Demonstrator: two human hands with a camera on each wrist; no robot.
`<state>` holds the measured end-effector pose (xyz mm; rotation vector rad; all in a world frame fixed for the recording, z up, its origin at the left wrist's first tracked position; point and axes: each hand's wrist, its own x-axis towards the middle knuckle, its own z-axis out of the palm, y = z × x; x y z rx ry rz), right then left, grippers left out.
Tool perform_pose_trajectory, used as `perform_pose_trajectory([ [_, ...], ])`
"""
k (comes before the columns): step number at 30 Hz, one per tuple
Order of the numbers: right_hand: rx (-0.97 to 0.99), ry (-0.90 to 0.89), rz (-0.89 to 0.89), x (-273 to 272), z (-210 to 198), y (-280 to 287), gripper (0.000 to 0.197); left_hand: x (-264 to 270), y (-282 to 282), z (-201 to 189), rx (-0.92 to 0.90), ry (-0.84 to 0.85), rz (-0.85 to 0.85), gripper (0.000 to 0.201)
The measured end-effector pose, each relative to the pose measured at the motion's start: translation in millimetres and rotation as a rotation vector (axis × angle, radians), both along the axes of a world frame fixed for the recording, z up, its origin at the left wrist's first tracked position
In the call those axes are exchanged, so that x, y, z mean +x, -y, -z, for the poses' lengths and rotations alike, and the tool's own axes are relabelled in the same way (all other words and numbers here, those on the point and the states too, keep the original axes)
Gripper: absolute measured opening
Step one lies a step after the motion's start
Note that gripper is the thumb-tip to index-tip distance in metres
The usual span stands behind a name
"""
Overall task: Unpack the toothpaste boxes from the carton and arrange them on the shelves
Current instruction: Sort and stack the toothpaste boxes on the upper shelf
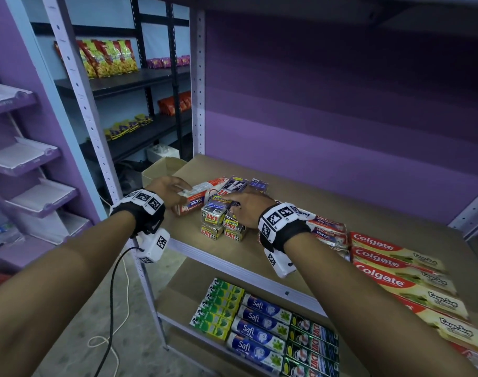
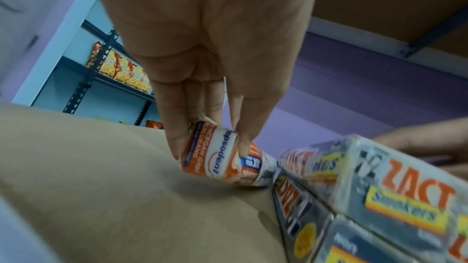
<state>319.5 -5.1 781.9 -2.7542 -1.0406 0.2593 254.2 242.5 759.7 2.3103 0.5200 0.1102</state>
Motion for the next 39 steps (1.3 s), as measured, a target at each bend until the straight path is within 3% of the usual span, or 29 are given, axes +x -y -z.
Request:
perform_pose_trajectory([
  [6, 0.039, -0.014, 0.008, -2.3, 0.5, 2.3, 0.043, -1.3, -0.9, -24.0, -0.432, 0.065, -0.047, 0.031],
  [11, 0.203, -0.109, 0.022, 1.6, -5.9, 10.9, 0.044, -3.1, 13.5, -44.7, -0.549, 0.176, 0.022, 0.033],
  [18, 0.969, -0.427, 0.371, 26.4, -30.2, 48.9, 0.061, -3.9, 68.5, -64.7, -0.793, 0.229, 0.217, 0.055],
  [23, 1.264, -0.516, 0.469, 36.2, -56.2, 80.6, 0.066, 0.3, 117.1, -66.8, -0.782, 0.322, 0.243, 0.046],
  [29, 1.448, -0.639, 0.542, 34.3, -71.9, 119.0, 0.059, 6.7, 160.0, -58.7, -0.579, 0.400, 0.315, 0.048],
  [34, 1.482, -0.625, 0.621, 28.3, -74.0, 147.4, 0.050, 9.7, 184.4, -45.7, -0.341, 0.476, 0.399, 0.058],
  [39, 1.369, -0.543, 0.546, 15.9, -75.3, 171.5, 0.043, 16.0, 206.0, -39.9, -0.449, 0.403, 0.494, 0.049],
])
